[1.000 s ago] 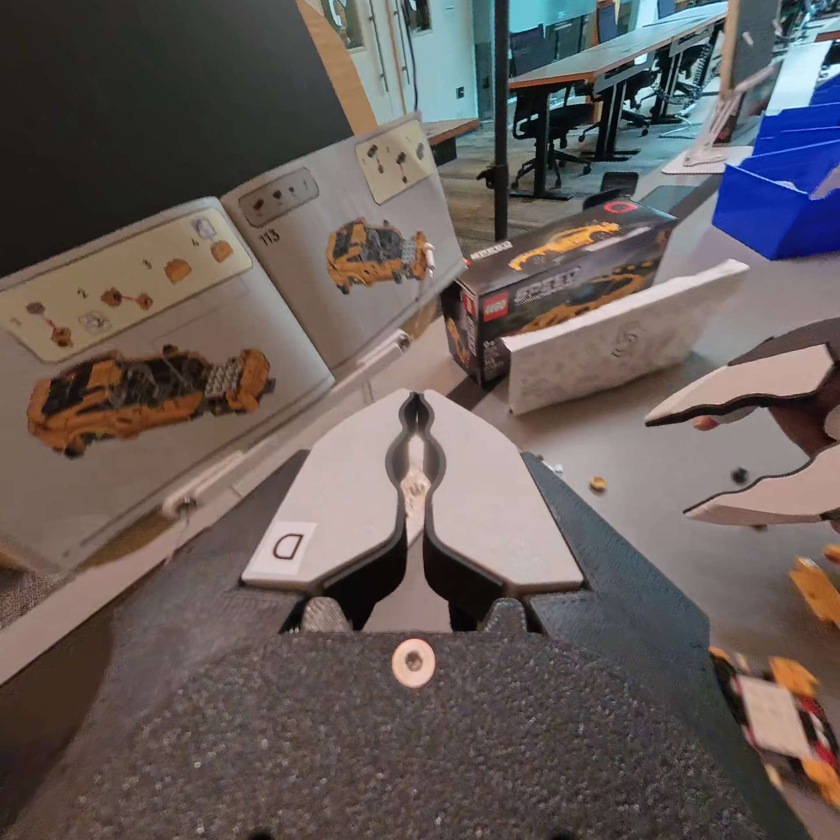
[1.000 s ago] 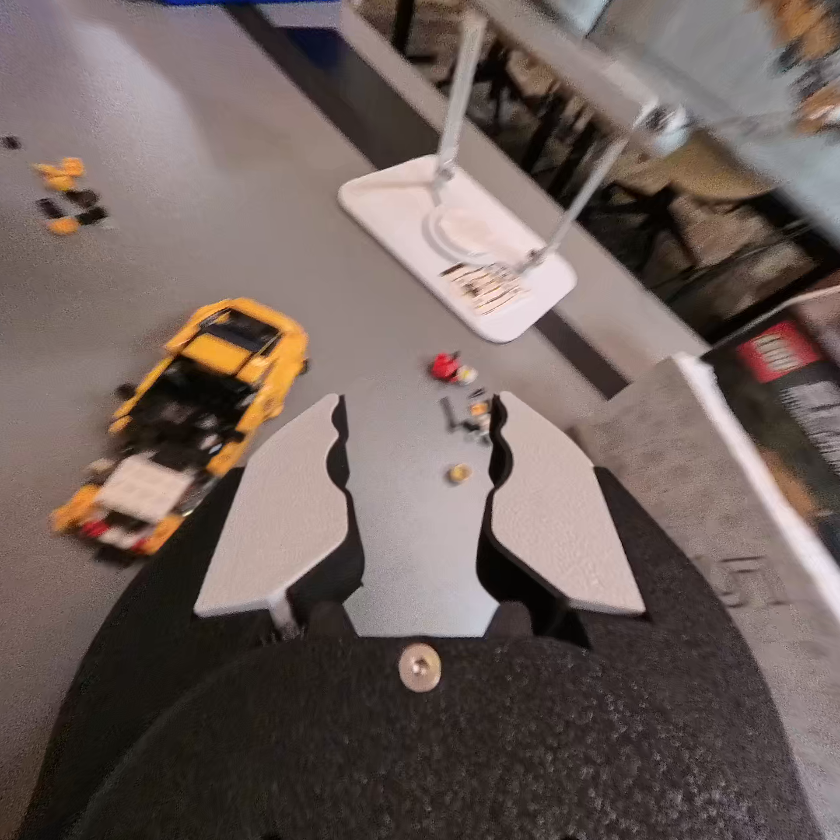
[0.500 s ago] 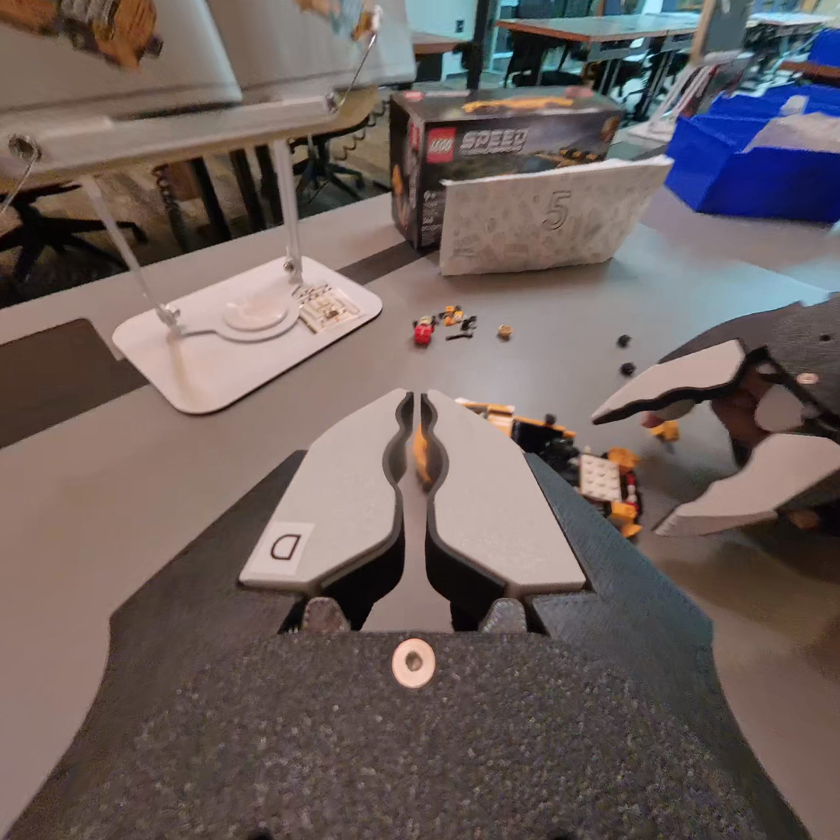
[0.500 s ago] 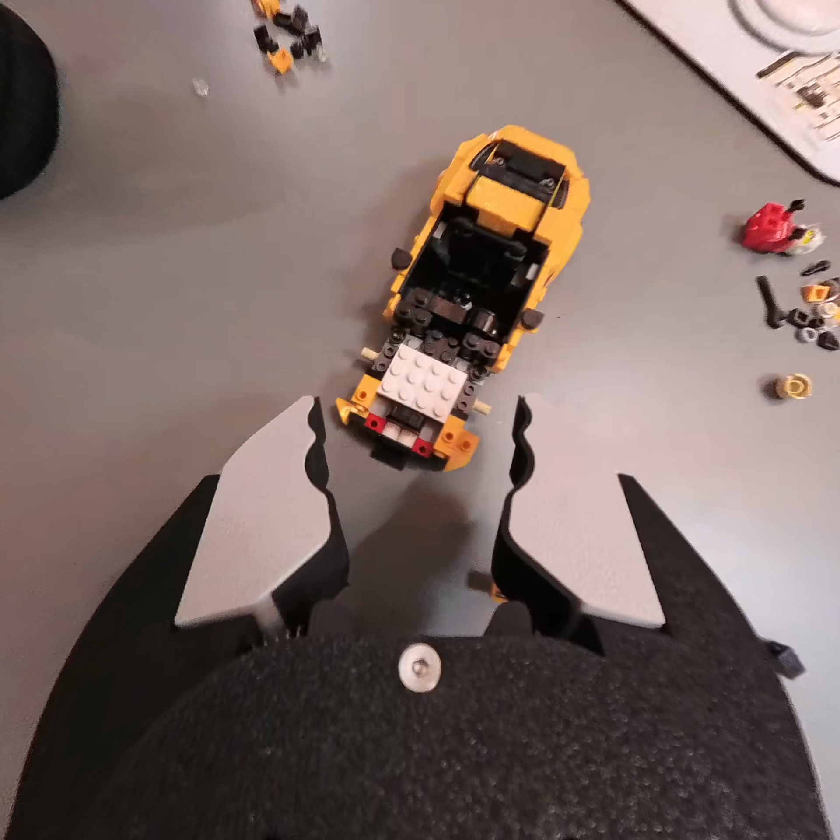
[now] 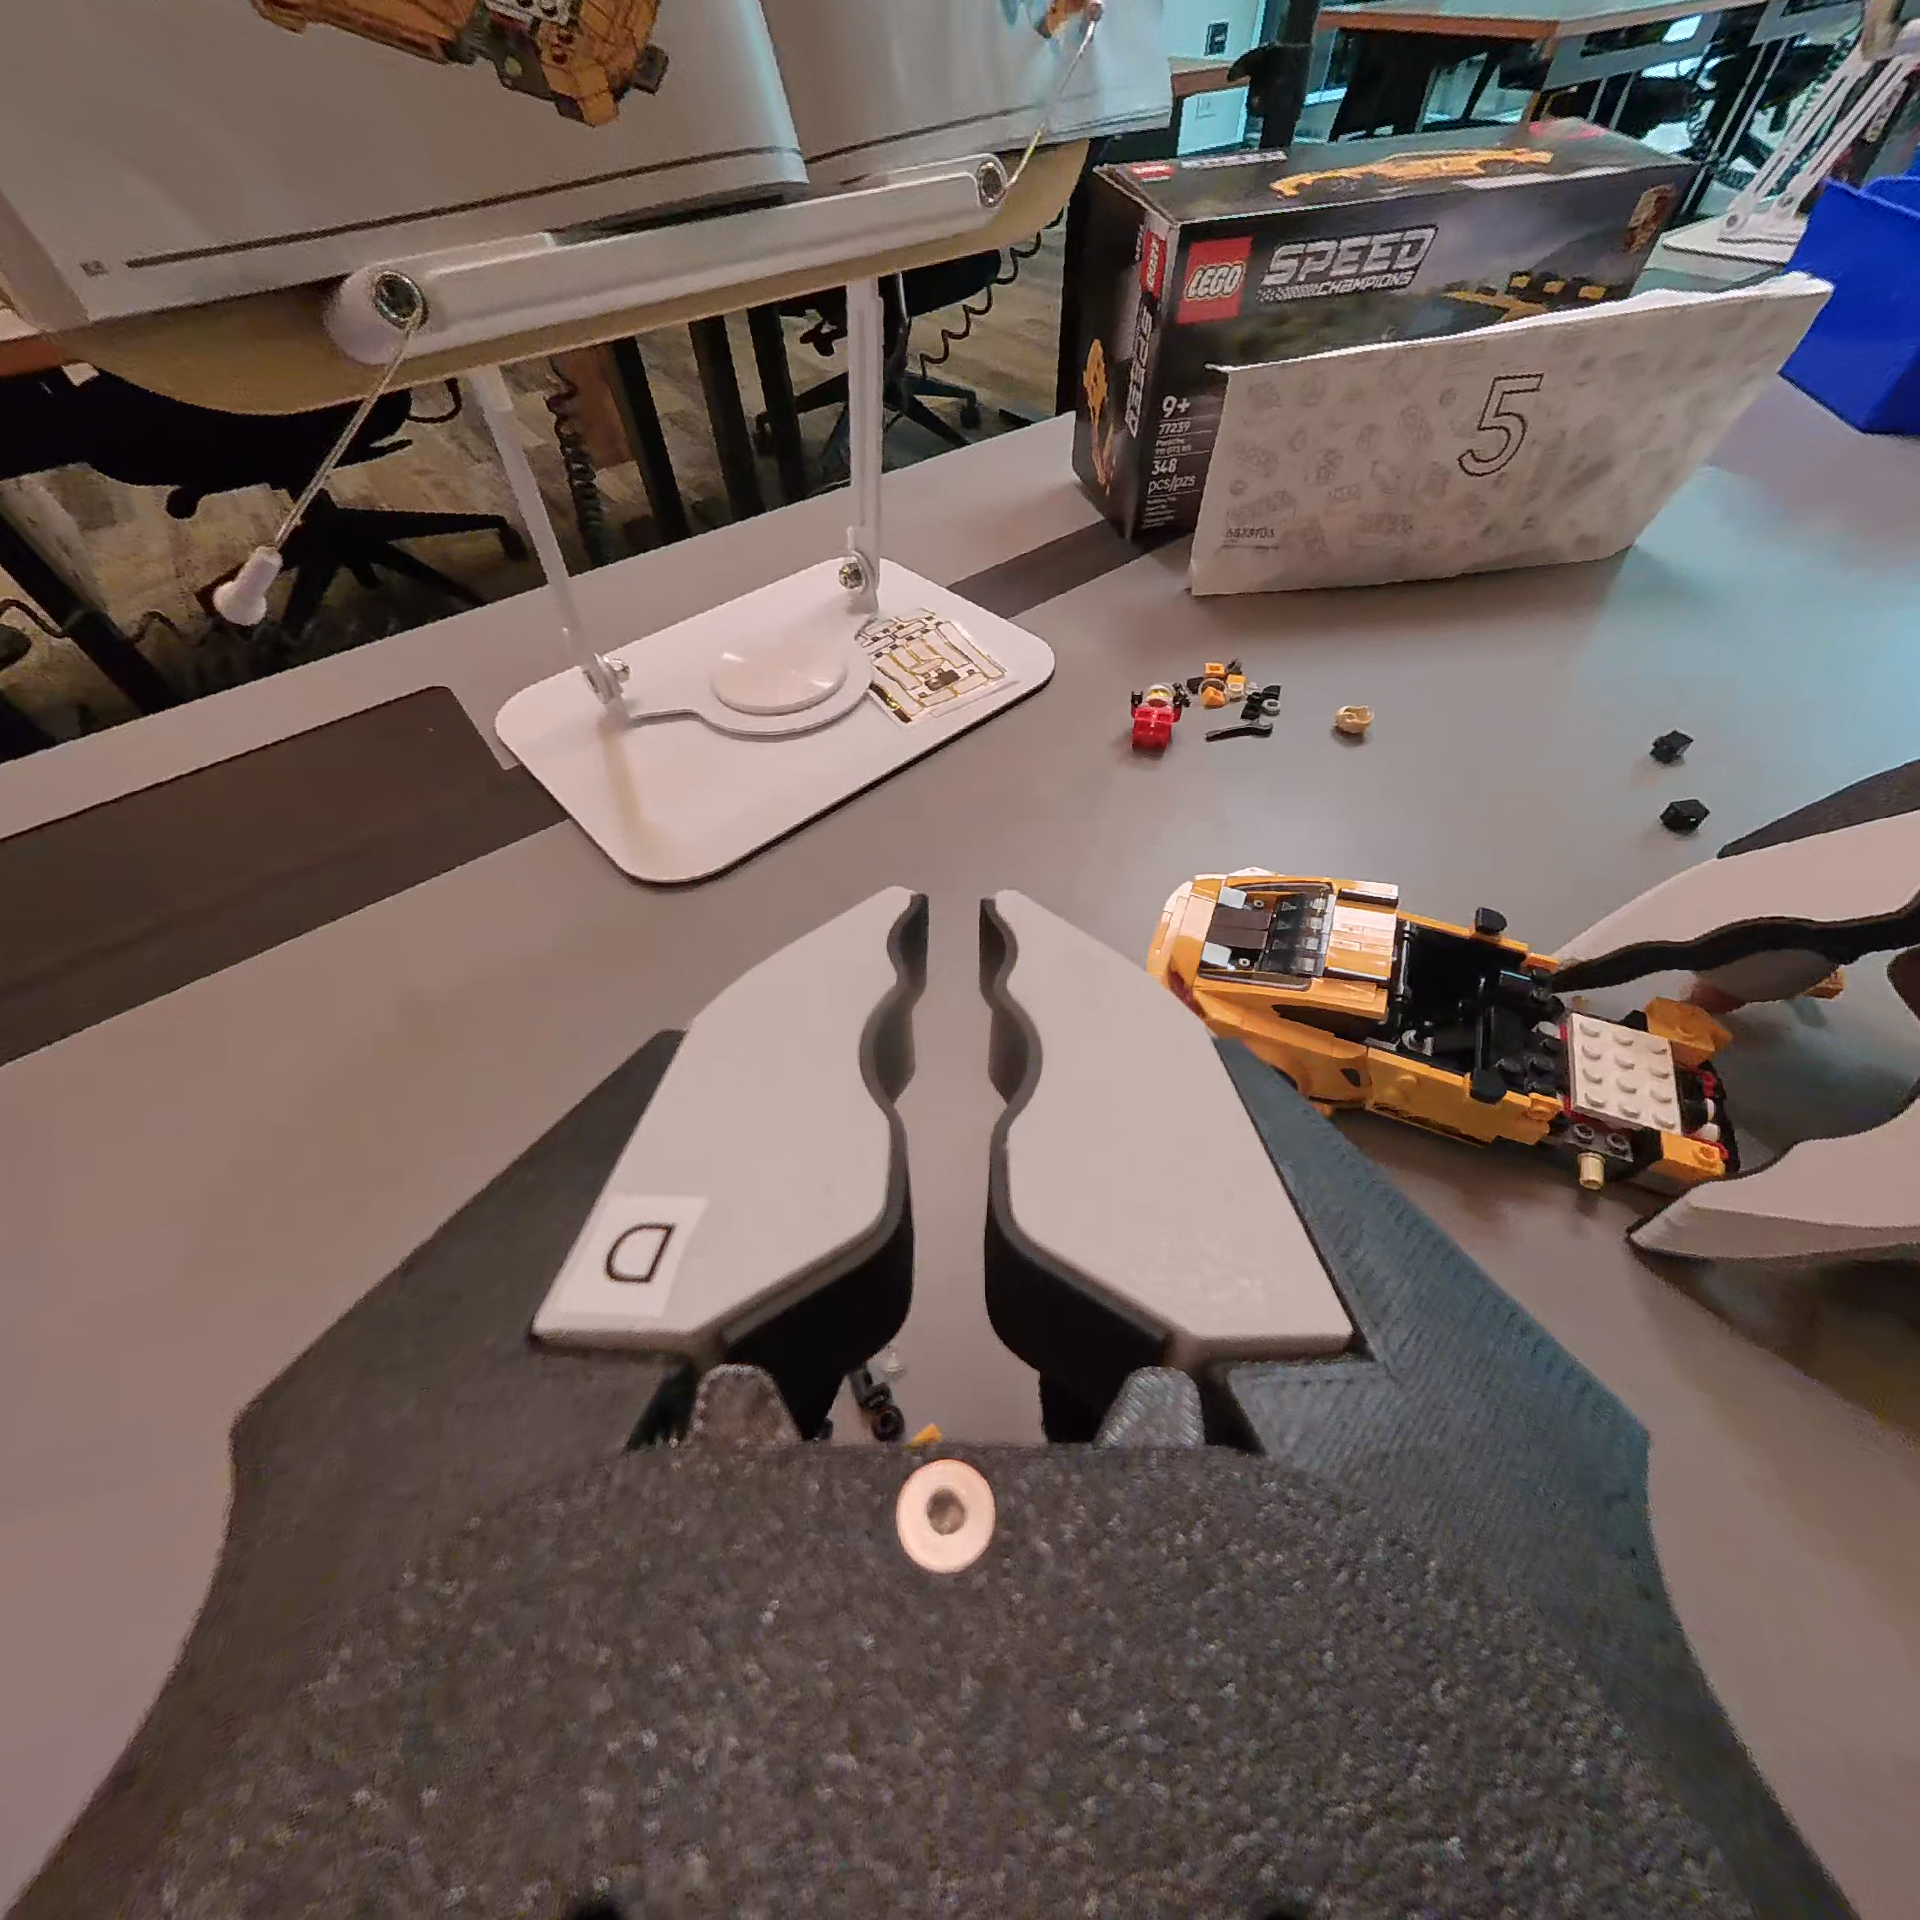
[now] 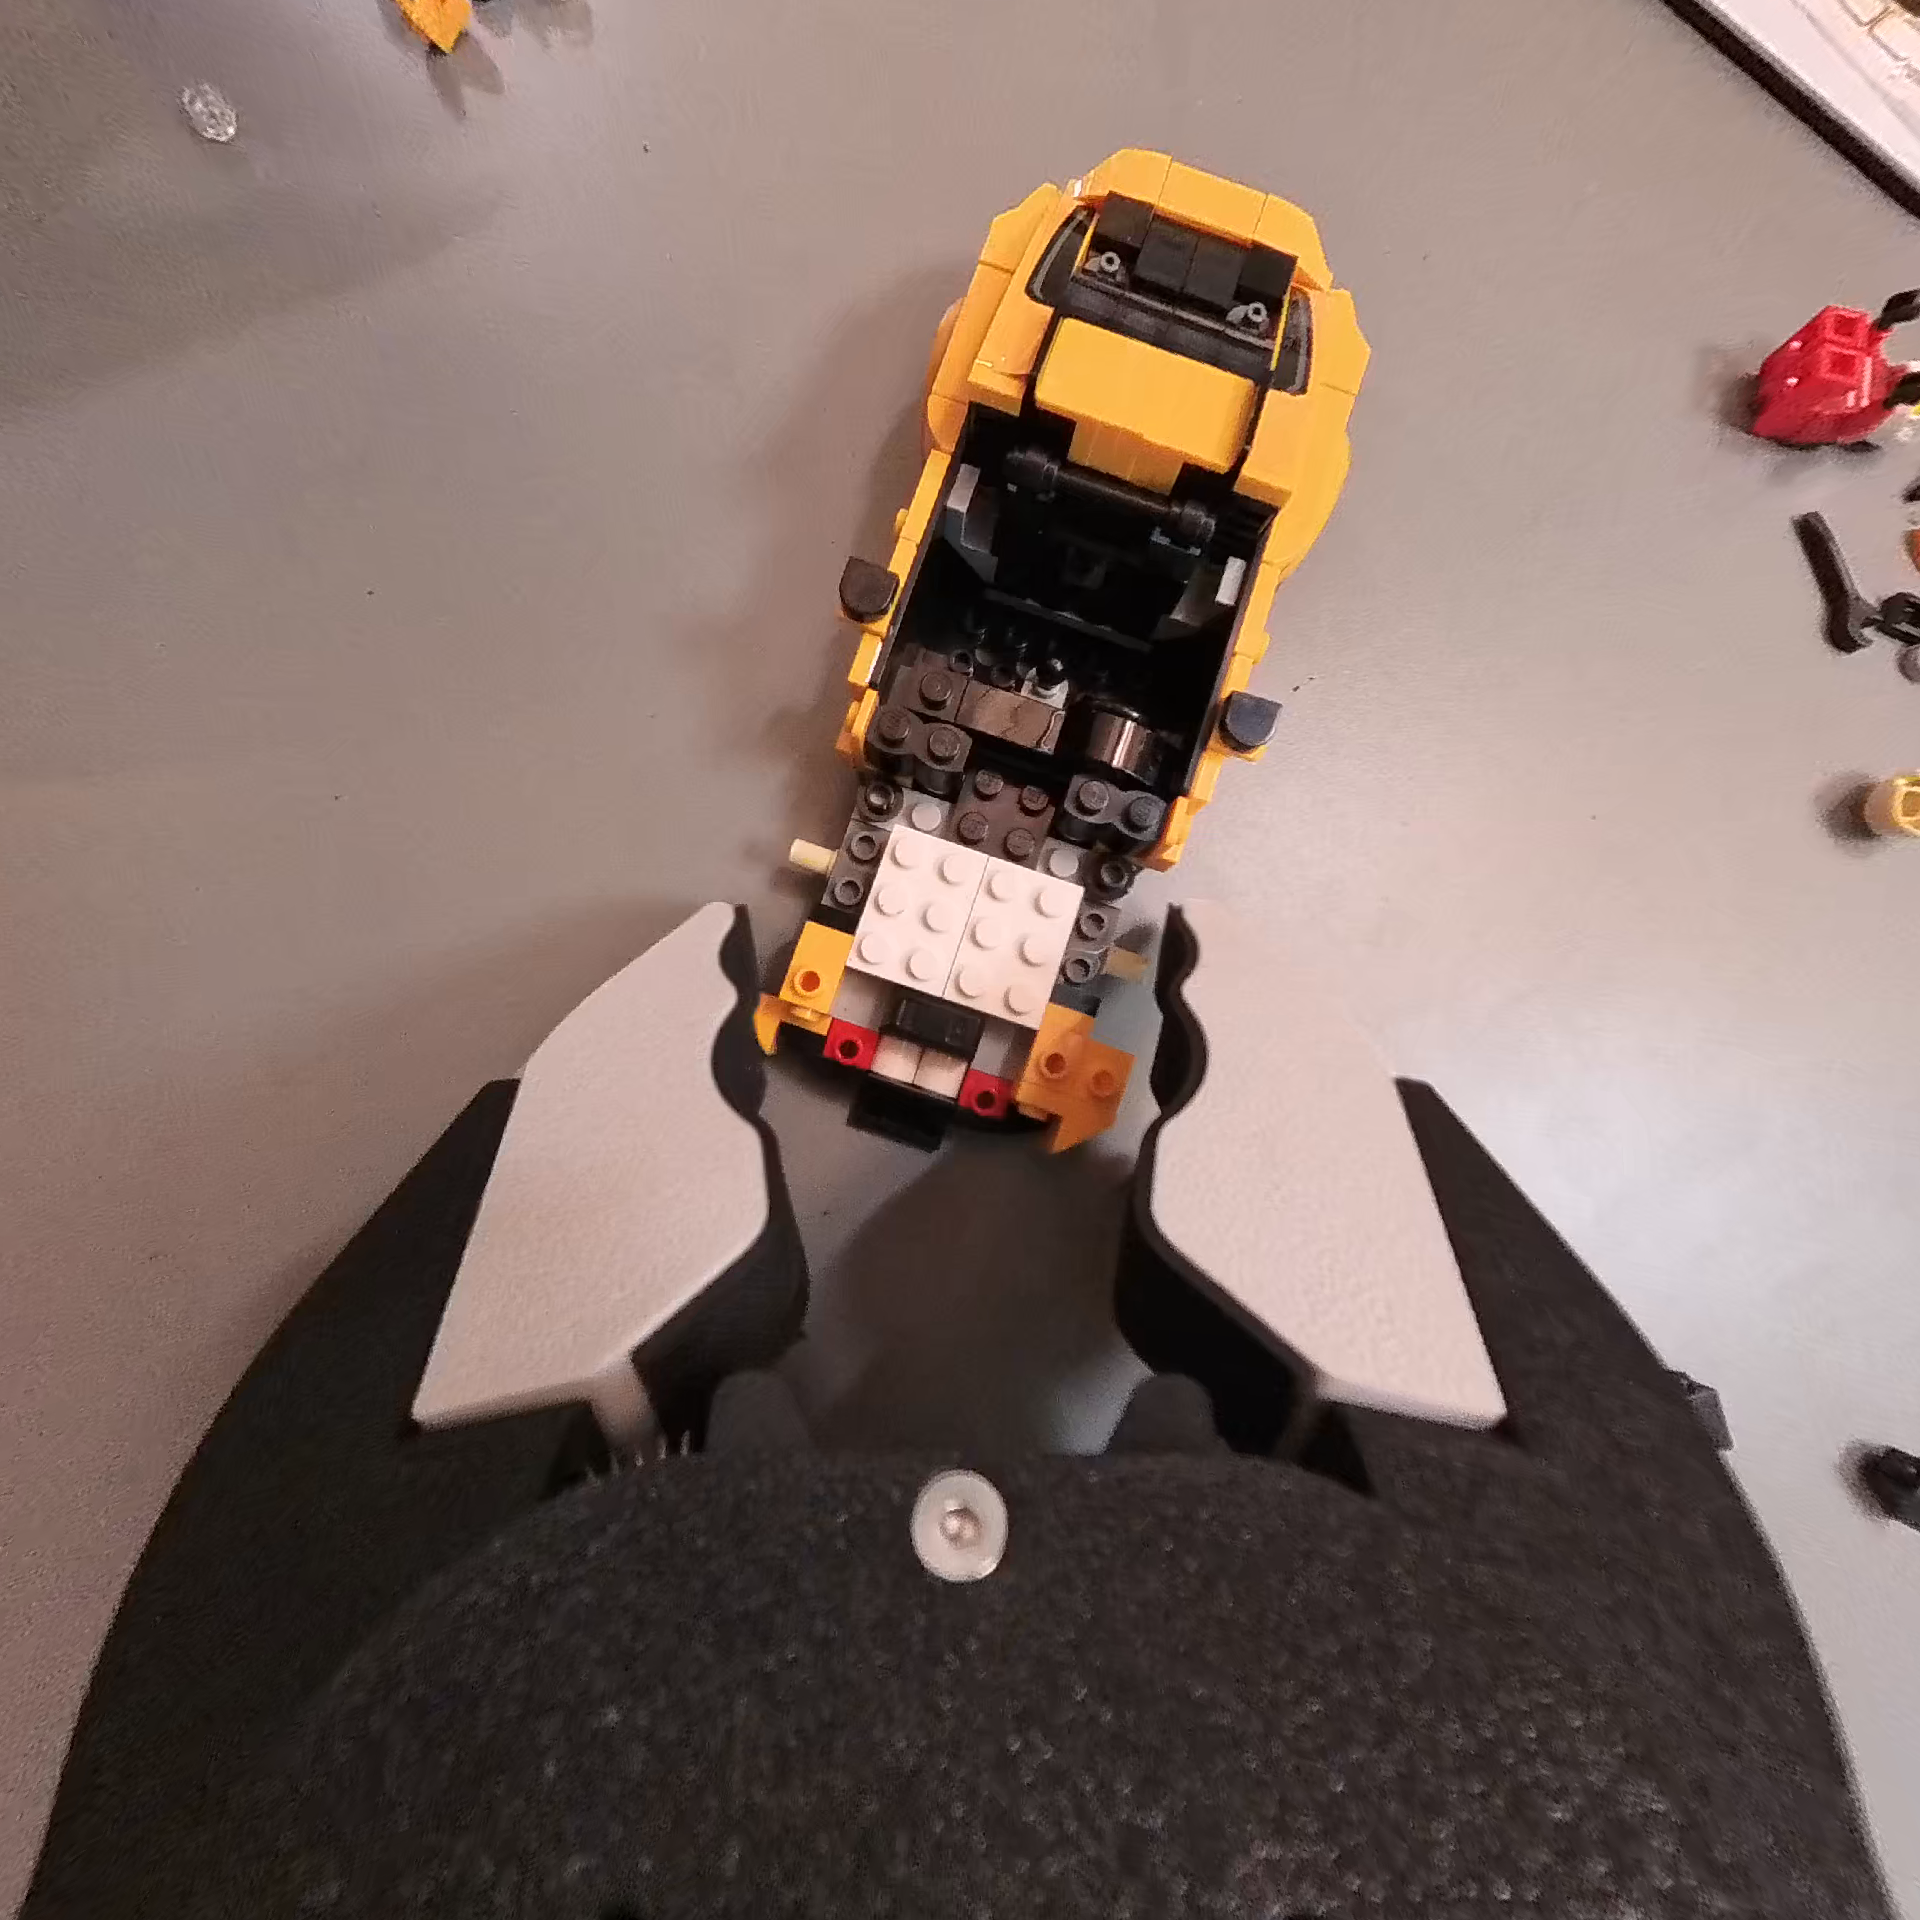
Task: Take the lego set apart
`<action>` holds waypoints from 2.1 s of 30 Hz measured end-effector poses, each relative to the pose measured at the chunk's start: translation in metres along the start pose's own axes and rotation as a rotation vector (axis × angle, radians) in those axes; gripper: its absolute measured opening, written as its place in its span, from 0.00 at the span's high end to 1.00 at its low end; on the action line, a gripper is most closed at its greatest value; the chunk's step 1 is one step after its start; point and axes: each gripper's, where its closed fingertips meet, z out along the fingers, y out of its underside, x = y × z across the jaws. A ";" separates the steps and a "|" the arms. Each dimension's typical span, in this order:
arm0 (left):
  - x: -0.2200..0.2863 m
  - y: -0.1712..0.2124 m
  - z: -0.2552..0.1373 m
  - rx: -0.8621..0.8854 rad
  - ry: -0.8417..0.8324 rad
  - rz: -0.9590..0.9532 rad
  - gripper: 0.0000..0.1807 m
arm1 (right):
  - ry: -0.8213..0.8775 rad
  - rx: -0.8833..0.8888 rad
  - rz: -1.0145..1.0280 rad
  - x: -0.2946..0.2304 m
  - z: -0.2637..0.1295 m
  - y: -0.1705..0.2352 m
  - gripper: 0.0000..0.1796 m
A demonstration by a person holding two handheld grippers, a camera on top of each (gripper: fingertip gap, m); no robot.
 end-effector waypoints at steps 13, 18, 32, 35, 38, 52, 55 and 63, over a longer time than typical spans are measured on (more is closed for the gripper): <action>0.004 0.013 0.009 -0.029 0.011 0.025 0.95 | -0.014 0.001 -0.029 0.005 -0.002 0.000 0.67; 0.008 0.014 0.011 -0.025 0.022 0.045 0.95 | -0.066 0.025 0.013 0.007 -0.004 -0.002 0.67; 0.022 0.022 0.017 -0.034 0.059 0.092 0.95 | -0.279 0.115 0.184 0.020 -0.020 -0.022 0.67; 0.025 0.022 0.018 -0.031 0.069 0.107 0.95 | -0.311 0.125 0.195 0.024 -0.023 -0.026 0.67; 0.027 0.023 0.019 -0.028 0.071 0.123 0.95 | -0.334 0.139 0.203 0.029 -0.025 -0.031 0.67; 0.026 0.027 0.023 -0.017 0.056 0.143 0.96 | -0.212 0.155 0.028 0.028 -0.013 -0.026 0.67; 0.026 0.028 0.024 -0.015 0.053 0.145 0.96 | -0.188 0.140 -0.009 0.027 -0.010 -0.022 0.67; 0.025 0.029 0.025 -0.019 0.053 0.140 0.96 | -0.136 0.117 -0.073 0.028 -0.006 -0.016 0.67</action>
